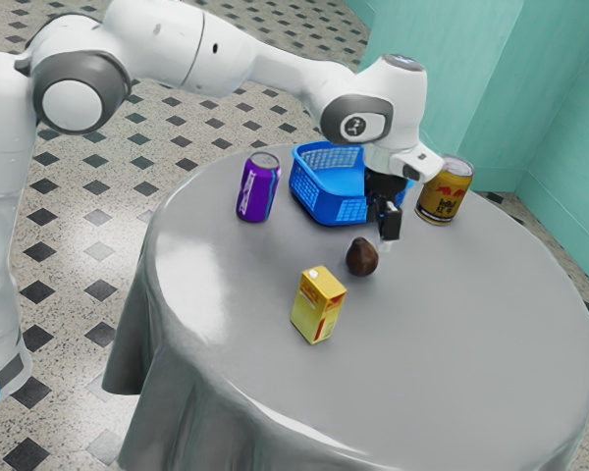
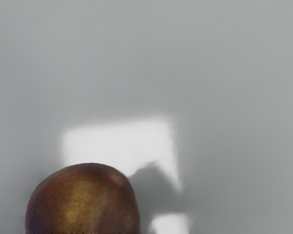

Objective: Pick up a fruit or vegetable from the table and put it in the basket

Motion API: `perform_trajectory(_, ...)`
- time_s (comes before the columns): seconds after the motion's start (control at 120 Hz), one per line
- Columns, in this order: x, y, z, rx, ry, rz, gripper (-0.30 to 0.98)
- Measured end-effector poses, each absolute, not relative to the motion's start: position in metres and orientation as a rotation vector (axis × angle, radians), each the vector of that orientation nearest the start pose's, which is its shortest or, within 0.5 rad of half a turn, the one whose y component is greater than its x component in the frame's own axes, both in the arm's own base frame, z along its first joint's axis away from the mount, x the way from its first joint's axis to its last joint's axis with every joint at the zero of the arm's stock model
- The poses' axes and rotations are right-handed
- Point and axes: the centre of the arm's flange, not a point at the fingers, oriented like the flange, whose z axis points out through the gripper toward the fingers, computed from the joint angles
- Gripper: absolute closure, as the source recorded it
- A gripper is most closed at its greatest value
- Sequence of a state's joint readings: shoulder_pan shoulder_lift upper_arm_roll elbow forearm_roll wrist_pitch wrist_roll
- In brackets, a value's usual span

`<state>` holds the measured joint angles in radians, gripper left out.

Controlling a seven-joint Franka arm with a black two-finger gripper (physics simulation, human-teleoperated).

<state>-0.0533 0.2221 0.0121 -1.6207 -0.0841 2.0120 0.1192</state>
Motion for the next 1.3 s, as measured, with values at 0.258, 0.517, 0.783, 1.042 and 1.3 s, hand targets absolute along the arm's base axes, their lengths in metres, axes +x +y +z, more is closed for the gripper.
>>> perform_trajectory(0.258,0.642,-0.018,0.488,-3.217,0.202,-0.270,0.00)
perform_trajectory(0.517,0.650,-0.008,0.478,-3.226,0.201,-0.272,0.00)
perform_trajectory(0.783,0.657,-0.003,0.462,-3.246,0.201,-0.250,0.00)
perform_trajectory(1.042,0.661,-0.001,0.445,-3.247,0.209,-0.229,0.00)
perform_trajectory(1.3,0.664,0.005,0.435,-3.246,0.203,-0.222,0.00)
